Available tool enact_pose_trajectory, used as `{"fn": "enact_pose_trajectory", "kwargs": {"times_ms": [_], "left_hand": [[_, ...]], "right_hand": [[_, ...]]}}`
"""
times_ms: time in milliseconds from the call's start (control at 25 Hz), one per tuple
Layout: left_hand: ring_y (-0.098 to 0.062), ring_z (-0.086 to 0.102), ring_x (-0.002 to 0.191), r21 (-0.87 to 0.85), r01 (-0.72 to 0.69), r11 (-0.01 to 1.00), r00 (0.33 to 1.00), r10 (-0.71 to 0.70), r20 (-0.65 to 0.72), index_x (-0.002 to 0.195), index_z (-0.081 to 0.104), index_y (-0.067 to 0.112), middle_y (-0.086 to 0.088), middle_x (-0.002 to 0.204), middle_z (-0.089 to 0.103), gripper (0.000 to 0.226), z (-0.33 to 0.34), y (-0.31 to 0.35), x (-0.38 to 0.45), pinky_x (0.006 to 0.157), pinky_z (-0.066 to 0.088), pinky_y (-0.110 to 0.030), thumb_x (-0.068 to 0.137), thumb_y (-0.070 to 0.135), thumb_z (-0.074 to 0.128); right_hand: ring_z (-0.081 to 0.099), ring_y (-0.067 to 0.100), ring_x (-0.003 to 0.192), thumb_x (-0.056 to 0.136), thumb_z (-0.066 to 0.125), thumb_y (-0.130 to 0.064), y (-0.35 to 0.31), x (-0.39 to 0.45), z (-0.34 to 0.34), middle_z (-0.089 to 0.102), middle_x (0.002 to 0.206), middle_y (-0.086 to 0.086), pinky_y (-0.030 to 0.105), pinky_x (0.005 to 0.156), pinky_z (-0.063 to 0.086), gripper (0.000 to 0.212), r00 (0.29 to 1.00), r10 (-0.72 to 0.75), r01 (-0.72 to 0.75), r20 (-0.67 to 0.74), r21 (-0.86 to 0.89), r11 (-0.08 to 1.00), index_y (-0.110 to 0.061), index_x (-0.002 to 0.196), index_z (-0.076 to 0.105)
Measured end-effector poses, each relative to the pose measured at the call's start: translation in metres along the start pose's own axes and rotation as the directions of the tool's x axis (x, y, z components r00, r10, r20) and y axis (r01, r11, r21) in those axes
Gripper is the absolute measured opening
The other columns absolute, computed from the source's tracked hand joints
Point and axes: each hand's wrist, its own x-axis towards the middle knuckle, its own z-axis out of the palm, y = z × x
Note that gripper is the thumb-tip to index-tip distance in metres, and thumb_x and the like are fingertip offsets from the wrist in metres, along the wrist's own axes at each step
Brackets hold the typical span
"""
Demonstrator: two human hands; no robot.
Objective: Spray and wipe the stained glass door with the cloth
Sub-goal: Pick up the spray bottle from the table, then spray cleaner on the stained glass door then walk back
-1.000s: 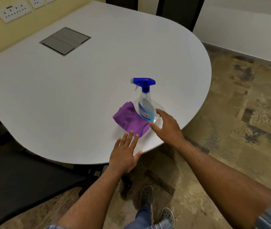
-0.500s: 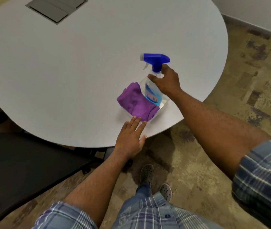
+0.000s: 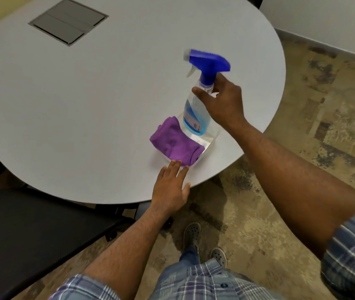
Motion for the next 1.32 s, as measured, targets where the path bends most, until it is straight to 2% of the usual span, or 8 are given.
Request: {"fn": "enact_pose_trajectory", "kwargs": {"times_ms": [200, 280, 360, 480, 760, 880, 1080, 1320], "left_hand": [[0.009, 0.05, 0.113, -0.549, 0.093, 0.831, 0.953, -0.234, -0.194, 0.14, 0.051, 0.028, 0.006, 0.142, 0.056, 0.044, -0.039, 0.046, 0.014, 0.108, 0.032, -0.01, 0.101, 0.05, 0.045], [0.011, 0.055, 0.099, -0.887, 0.2, 0.416, 0.932, -0.361, 0.04, 0.131, 0.054, 0.033, 0.008, 0.127, 0.061, 0.036, -0.065, 0.076, 0.037, 0.102, 0.045, -0.019, 0.104, 0.05, 0.038], [-0.011, 0.066, 0.108, -0.935, 0.351, -0.054, 0.92, -0.165, 0.355, 0.125, 0.053, 0.033, 0.0, 0.126, 0.065, 0.039, -0.084, 0.102, 0.056, 0.099, 0.053, -0.036, 0.103, 0.057, 0.03], [-0.029, 0.066, 0.118, -0.803, 0.519, -0.292, 0.855, 0.164, 0.492, 0.129, 0.055, 0.027, -0.008, 0.128, 0.068, 0.054, -0.089, 0.135, 0.068, 0.089, 0.059, -0.041, 0.1, 0.064, 0.028], [-0.028, 0.076, 0.093, -0.689, 0.718, -0.101, 0.622, 0.539, 0.568, 0.128, 0.063, 0.013, -0.014, 0.114, 0.075, 0.06, -0.032, 0.259, 0.016, 0.07, 0.062, -0.038, 0.1, 0.058, 0.034], [-0.025, 0.077, 0.088, -0.651, 0.756, 0.063, 0.509, 0.568, 0.646, 0.123, 0.064, 0.01, -0.012, 0.105, 0.078, 0.058, -0.008, 0.304, -0.032, 0.065, 0.062, -0.035, 0.1, 0.056, 0.037], [-0.023, 0.077, 0.075, -0.622, 0.682, 0.384, 0.335, 0.593, 0.733, 0.111, 0.072, 0.012, -0.01, 0.097, 0.079, 0.05, 0.023, 0.369, -0.156, 0.061, 0.063, -0.036, 0.1, 0.052, 0.044], [-0.022, 0.069, 0.056, -0.545, 0.552, 0.631, 0.113, 0.591, 0.799, 0.106, 0.068, 0.008, -0.009, 0.072, 0.072, 0.057, 0.055, 0.438, -0.337, 0.049, 0.055, -0.027, 0.099, 0.056, 0.038]], "right_hand": [[0.06, -0.001, 0.079, 0.087, 0.062, -0.054, -0.06, -0.01, -0.07, 0.064, 0.096, -0.012, 0.005, 0.072, 0.045, 0.045, 0.964, -0.158, 0.139, -0.214, -0.101, 0.985, -0.016, 0.11, 0.061], [0.055, -0.009, 0.069, 0.087, 0.061, -0.055, -0.071, -0.023, -0.099, 0.059, 0.088, -0.017, 0.0, 0.065, 0.041, 0.039, 0.934, -0.183, 0.141, -0.306, -0.155, 0.978, -0.019, 0.104, 0.06], [0.053, -0.012, 0.064, 0.088, 0.062, -0.053, -0.072, -0.043, -0.126, 0.056, 0.083, -0.018, 0.0, 0.062, 0.039, 0.04, 0.893, -0.214, 0.138, -0.396, -0.213, 0.967, -0.016, 0.102, 0.062], [0.056, -0.001, 0.063, 0.085, 0.065, -0.053, -0.065, -0.078, -0.156, 0.059, 0.08, -0.013, 0.01, 0.059, 0.045, 0.043, 0.873, -0.192, 0.066, -0.448, -0.283, 0.957, -0.013, 0.102, 0.063], [0.061, 0.011, 0.065, 0.08, 0.073, -0.04, -0.043, -0.2, -0.245, 0.063, 0.069, -0.005, 0.02, 0.061, 0.051, 0.029, 0.748, -0.03, -0.151, -0.663, -0.214, 0.965, -0.014, 0.083, 0.06], [0.065, 0.023, 0.072, 0.079, 0.071, -0.039, -0.043, -0.268, -0.282, 0.068, 0.079, 0.01, 0.041, 0.072, 0.056, 0.039, 0.685, 0.096, -0.163, -0.722, -0.024, 0.986, -0.005, 0.096, 0.064], [0.071, 0.02, 0.096, 0.084, 0.068, -0.021, -0.062, -0.406, -0.335, 0.073, 0.106, 0.007, 0.04, 0.088, 0.056, 0.029, 0.626, 0.266, -0.13, -0.733, 0.239, 0.962, -0.005, 0.107, 0.068], [0.07, 0.035, 0.091, 0.082, 0.068, -0.031, -0.091, -0.584, -0.376, 0.074, 0.104, 0.008, 0.052, 0.086, 0.057, 0.021, 0.445, 0.235, -0.164, -0.864, 0.179, 0.97, -0.017, 0.098, 0.07]]}}
